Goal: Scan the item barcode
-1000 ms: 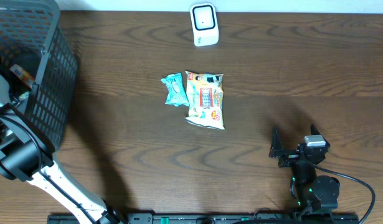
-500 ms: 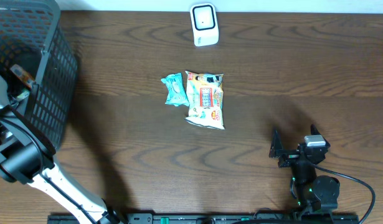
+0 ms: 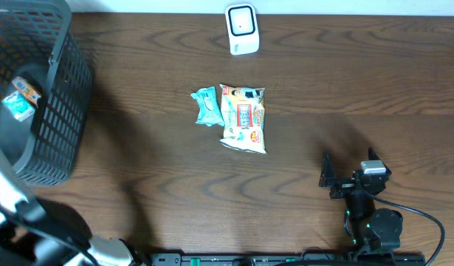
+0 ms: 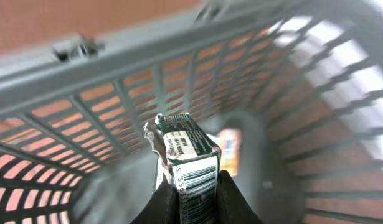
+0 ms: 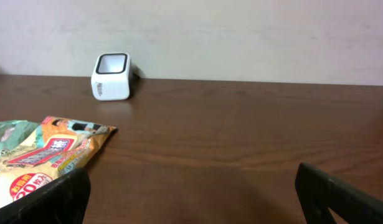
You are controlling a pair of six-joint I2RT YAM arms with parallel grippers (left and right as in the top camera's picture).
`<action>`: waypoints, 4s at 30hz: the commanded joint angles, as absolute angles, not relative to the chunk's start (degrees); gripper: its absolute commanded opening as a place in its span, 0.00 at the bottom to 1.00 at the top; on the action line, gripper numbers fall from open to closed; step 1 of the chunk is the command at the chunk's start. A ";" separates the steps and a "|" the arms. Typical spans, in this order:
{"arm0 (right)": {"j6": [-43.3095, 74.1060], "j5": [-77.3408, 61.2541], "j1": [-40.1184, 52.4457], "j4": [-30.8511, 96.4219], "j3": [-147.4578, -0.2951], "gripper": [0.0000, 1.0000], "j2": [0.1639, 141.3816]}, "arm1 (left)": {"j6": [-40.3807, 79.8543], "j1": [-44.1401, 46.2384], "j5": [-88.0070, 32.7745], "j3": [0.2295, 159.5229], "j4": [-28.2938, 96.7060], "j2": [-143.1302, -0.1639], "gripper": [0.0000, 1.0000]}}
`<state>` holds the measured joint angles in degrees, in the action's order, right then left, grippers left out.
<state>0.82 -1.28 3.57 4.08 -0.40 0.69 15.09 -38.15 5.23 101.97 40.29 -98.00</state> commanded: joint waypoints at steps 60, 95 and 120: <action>0.58 -1.02 3.84 4.32 -0.32 0.99 0.38 | 14.61 9.54 2.20 112.01 56.03 -110.78 0.80; 0.58 -1.02 3.84 4.32 -0.32 0.99 0.38 | 15.22 -35.20 2.68 110.78 41.91 -124.86 0.72; 0.58 -1.02 3.84 4.32 -0.32 0.99 0.38 | 15.25 -36.91 6.83 110.48 40.16 -133.84 0.19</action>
